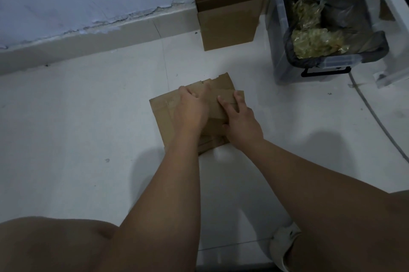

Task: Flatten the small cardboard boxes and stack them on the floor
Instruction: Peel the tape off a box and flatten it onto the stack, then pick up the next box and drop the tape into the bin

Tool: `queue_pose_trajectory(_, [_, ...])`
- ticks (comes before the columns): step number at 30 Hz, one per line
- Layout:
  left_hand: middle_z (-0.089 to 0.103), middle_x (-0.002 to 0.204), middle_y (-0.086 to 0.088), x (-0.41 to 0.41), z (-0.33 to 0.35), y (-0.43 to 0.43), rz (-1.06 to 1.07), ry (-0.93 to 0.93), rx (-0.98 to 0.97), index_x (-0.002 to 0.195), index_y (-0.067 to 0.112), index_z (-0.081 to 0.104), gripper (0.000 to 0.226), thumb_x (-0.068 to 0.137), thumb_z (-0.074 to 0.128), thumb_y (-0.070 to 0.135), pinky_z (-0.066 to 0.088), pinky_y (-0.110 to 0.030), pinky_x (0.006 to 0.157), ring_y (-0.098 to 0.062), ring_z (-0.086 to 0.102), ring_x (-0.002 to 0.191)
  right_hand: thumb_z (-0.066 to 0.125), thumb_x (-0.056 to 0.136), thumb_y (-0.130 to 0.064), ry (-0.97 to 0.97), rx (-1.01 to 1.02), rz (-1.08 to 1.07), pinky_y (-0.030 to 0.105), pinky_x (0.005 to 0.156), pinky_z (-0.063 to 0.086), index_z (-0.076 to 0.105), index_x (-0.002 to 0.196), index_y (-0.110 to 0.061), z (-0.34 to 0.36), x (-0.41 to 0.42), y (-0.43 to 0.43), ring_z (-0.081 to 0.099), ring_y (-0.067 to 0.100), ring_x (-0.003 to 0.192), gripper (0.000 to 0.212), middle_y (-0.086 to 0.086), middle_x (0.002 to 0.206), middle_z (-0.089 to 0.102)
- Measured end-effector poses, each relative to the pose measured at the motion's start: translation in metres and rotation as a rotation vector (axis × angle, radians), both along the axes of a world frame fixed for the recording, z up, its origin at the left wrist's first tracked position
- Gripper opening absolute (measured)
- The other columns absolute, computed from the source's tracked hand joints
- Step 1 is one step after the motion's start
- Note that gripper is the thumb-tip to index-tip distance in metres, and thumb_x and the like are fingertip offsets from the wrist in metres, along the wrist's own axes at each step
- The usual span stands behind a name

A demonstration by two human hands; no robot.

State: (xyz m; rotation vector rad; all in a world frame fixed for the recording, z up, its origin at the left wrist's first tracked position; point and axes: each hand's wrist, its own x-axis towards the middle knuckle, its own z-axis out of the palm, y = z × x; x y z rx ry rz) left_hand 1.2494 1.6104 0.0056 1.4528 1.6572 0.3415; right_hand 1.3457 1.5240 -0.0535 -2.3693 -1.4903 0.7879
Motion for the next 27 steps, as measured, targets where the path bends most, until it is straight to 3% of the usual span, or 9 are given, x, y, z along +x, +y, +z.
queue_pose_trajectory(2, [0.058,0.099,-0.004,0.005,0.001,-0.001,-0.100,0.052,-0.016,0.110,0.018,0.040,0.039,0.093,0.038,0.053,0.041,-0.037,0.070,-0.023,0.056,0.090,0.053,0.089,-0.022,0.019,-0.021,-0.013,0.050,0.100,0.042,0.016,0.148,-0.044,0.001,0.000,0.003,0.030,0.034,0.133,0.073,0.002,0.160,0.000])
queue_pose_trajectory(4, [0.049,0.124,-0.016,0.006,0.001,0.001,-0.210,0.183,0.080,0.128,0.009,0.040,0.036,0.099,0.037,0.031,0.038,-0.037,0.084,-0.033,0.049,0.110,0.054,0.087,-0.030,0.012,-0.008,-0.015,0.051,0.106,0.036,0.019,0.149,-0.042,0.001,0.000,0.005,0.027,0.036,0.135,0.072,0.005,0.159,0.004])
queue_pose_trajectory(7, [0.041,0.136,-0.018,0.007,-0.005,0.002,-0.343,0.158,0.180,0.139,0.009,0.038,0.044,0.096,0.041,0.007,0.034,-0.029,0.087,-0.034,0.045,0.118,0.055,0.087,-0.042,-0.039,0.030,0.002,0.050,0.116,0.018,0.022,0.149,-0.041,0.000,0.000,0.001,0.012,0.036,0.144,0.070,0.008,0.159,0.010])
queue_pose_trajectory(10, [0.057,0.126,-0.005,0.007,-0.008,-0.003,-0.262,-0.113,0.023,0.143,0.025,0.035,0.052,0.094,0.049,0.011,0.042,-0.028,0.092,-0.020,0.054,0.113,0.054,0.088,-0.052,-0.088,0.081,0.001,0.051,0.117,0.011,0.029,0.148,-0.036,0.000,0.000,-0.003,0.003,0.034,0.146,0.066,0.008,0.158,0.015])
queue_pose_trajectory(13, [0.067,0.105,-0.002,0.004,-0.012,-0.006,0.028,-0.349,-0.113,0.113,0.023,0.051,0.029,0.088,0.062,0.014,0.049,-0.043,0.094,-0.021,0.062,0.102,0.053,0.089,-0.052,0.000,0.142,-0.070,0.047,0.118,0.011,0.029,0.149,-0.027,0.004,0.000,-0.001,0.005,0.030,0.146,0.069,0.006,0.158,0.021])
queue_pose_trajectory(16, [0.068,0.096,0.000,0.003,-0.014,-0.006,0.063,-0.341,-0.052,0.090,0.022,0.063,0.009,0.084,0.068,0.018,0.052,-0.040,0.088,-0.017,0.064,0.093,0.056,0.090,-0.041,0.094,0.247,-0.127,0.042,0.117,0.017,0.020,0.152,-0.021,0.011,-0.001,0.003,0.016,0.028,0.145,0.075,0.007,0.151,0.036])
queue_pose_trajectory(19, [0.072,0.087,0.001,0.003,-0.017,-0.006,0.009,-0.359,-0.065,0.086,0.023,0.072,0.006,0.086,0.066,0.021,0.055,-0.044,0.084,-0.018,0.067,0.087,0.057,0.091,-0.032,0.091,0.325,-0.160,0.044,0.115,0.020,0.031,0.148,-0.023,0.020,-0.005,0.010,0.028,0.028,0.141,0.064,0.007,0.137,0.053])
queue_pose_trajectory(24, [0.071,0.093,-0.007,0.007,-0.019,-0.013,-0.062,-0.267,-0.006,0.098,0.015,0.071,0.029,0.098,0.046,0.029,0.051,-0.047,0.087,-0.024,0.066,0.090,0.052,0.097,-0.029,0.101,0.362,-0.170,0.030,0.098,0.039,0.056,0.133,-0.018,0.032,-0.002,0.022,0.054,0.020,0.114,0.038,0.005,0.119,0.065])
queue_pose_trajectory(27, [0.068,0.103,-0.005,0.007,-0.020,-0.016,-0.023,-0.267,0.045,0.108,0.013,0.066,0.035,0.102,0.035,0.028,0.048,-0.043,0.094,-0.021,0.062,0.099,0.053,0.097,-0.028,0.326,0.395,-0.481,0.012,0.087,0.037,0.061,0.128,-0.016,0.039,0.005,0.028,0.058,0.007,0.102,0.034,0.000,0.121,0.066])
